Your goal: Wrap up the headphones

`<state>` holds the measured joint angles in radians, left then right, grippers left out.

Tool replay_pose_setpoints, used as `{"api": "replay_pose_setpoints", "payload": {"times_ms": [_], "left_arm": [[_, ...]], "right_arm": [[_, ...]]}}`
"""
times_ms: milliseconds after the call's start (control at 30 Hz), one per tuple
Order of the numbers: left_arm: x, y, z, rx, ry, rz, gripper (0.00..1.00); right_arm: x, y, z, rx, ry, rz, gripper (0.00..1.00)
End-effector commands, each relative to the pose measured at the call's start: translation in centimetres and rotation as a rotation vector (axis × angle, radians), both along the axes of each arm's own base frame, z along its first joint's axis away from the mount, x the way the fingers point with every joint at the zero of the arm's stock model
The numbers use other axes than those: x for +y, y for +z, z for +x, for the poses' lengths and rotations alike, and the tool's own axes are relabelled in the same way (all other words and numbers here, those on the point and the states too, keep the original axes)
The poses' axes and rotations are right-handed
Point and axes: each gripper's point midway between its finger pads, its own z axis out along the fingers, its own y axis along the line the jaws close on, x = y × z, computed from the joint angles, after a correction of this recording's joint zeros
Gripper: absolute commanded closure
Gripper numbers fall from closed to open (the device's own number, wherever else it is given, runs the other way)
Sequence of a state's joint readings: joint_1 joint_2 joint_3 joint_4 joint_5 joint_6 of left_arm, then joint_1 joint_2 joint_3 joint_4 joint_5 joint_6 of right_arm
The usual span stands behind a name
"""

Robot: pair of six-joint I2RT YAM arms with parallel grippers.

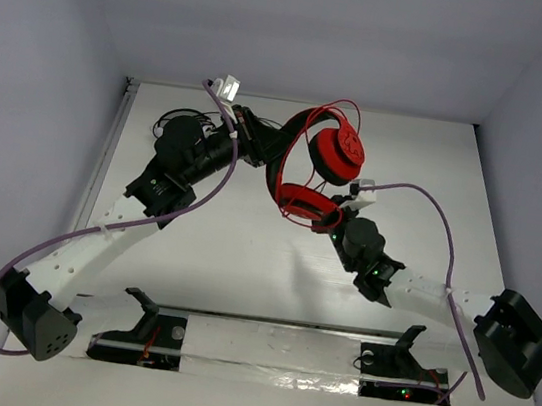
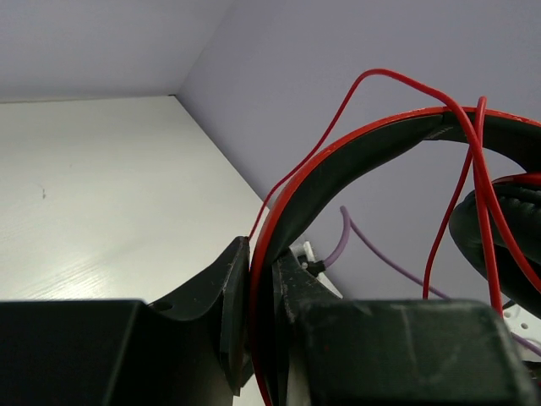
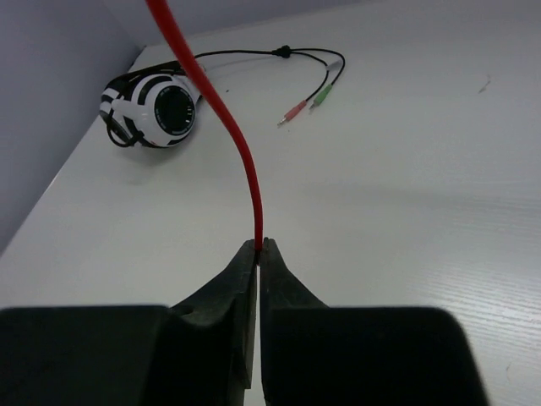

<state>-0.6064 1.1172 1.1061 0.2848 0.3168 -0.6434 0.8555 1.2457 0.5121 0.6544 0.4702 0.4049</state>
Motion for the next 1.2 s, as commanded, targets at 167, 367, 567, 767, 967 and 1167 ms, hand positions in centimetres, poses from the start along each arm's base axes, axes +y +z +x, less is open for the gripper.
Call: {"api": "replay_pose_setpoints", "payload": {"times_ms": [167, 367, 567, 767, 967, 1167], "left_arm": [[0.9, 4.1, 0.0, -0.076, 0.036, -0.095, 1.00], [0.8, 3.5, 2.3, -0.061, 0.110, -0.102, 1.00], [0.5, 3.6, 2.9, -0.060, 0.112, -0.120, 1.00], [2.2, 3.8, 4.0, -0.068, 0.229, -0.088, 1.00], [3.6, 3.2, 6.2, -0.059, 0.366, -0.082, 1.00], [4.5, 1.6, 8.8, -0.022, 0.490, -0.090, 1.00]], "right_arm": [[0.5, 5.2, -1.4, -0.074, 0.078, 0.152, 1.00], [1.1, 3.1, -4.5, 0.038, 0.201, 0.180, 1.00], [-1.0, 4.1, -6.5, 0.043, 0.204, 0.196, 1.00], [-1.1, 6.6, -8.7, 0.027, 0.294, 0.246, 1.00], [0.6, 6.3, -10.6, 0.105, 0.427, 0.217, 1.00], [2.8, 5.2, -13.7, 0.215, 0.585, 0.214, 1.00]]}}
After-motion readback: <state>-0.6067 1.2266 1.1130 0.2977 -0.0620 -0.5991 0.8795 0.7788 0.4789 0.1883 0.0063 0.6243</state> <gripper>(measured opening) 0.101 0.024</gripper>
